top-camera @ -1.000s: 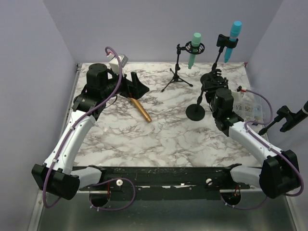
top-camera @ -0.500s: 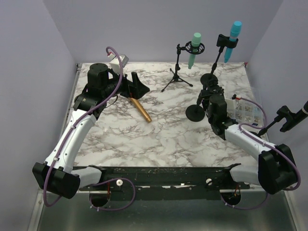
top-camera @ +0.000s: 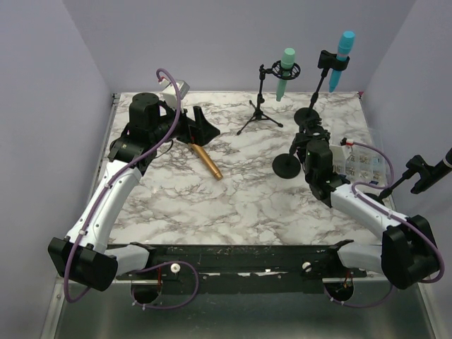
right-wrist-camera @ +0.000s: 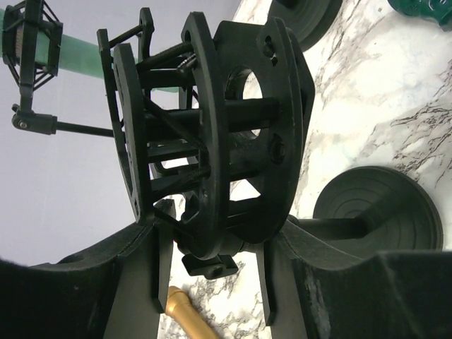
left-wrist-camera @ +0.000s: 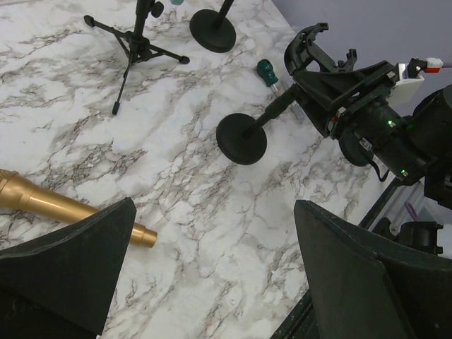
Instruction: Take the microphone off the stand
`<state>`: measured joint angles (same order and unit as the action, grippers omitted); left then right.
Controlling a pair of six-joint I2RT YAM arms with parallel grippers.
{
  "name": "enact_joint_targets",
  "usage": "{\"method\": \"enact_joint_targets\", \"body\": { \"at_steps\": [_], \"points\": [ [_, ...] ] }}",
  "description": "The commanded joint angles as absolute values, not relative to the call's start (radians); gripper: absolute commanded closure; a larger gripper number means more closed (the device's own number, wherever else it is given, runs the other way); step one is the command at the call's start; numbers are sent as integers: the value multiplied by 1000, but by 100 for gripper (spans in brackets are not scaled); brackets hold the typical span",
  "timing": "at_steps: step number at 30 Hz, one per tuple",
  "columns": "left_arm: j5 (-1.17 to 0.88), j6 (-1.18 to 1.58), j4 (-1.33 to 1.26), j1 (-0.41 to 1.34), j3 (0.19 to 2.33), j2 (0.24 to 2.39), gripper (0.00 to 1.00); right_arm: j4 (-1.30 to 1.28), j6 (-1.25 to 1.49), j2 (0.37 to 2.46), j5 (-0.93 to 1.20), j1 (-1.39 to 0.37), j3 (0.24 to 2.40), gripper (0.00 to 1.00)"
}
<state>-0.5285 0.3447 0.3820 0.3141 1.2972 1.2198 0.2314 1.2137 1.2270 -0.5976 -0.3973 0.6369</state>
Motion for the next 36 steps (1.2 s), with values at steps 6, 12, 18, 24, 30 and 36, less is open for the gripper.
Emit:
{"method": "enact_joint_targets", "body": {
  "at_steps": [6,12,18,24,30,36],
  "points": [
    [-545,345,357,313,1287,1221,3,37,1060,1287,-719,-396,594,64],
    [-542,342,358,313,1287,1220,3,100,984,1323,-725,-315,615,69],
    [-540,341,362,313,1290,1221,3,107,949,1324,-718,-220,622,69],
    [-551,345,359,313,1292,1224,3,134,880,1312,-688,-202,617,64],
    [-552,347,359,313,1290,1229,3,133,847,1286,-660,-202,607,31],
    [-554,347,358,313,1290,1229,3,74,822,1192,-616,-203,607,0]
  ]
}}
